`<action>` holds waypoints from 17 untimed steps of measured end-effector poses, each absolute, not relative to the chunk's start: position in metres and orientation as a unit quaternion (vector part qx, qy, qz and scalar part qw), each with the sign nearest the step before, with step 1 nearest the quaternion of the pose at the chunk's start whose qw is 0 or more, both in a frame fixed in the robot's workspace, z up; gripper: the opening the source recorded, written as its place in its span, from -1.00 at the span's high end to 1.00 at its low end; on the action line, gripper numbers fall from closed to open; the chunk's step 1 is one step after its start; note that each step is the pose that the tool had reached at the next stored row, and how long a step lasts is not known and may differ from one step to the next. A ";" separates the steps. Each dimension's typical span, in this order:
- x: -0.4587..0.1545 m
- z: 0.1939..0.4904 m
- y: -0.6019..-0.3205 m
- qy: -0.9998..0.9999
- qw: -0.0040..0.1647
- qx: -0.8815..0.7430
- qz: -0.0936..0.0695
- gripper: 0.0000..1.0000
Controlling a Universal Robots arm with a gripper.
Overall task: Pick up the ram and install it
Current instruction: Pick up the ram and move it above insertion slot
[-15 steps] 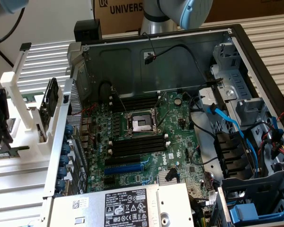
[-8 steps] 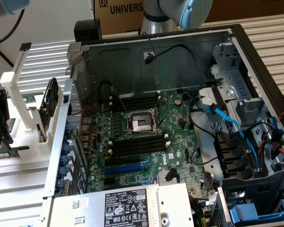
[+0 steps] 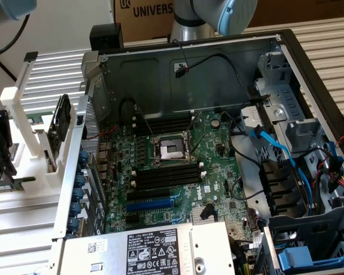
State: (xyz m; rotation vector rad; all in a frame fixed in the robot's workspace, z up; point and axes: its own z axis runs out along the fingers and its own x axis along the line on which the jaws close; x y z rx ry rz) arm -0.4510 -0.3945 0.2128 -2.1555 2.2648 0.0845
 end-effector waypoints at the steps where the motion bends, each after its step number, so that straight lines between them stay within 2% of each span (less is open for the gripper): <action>1: -0.451 0.212 -0.394 0.724 0.007 -0.690 0.027 0.51; 17: -0.451 0.205 -0.392 0.711 0.006 -0.703 0.027 0.51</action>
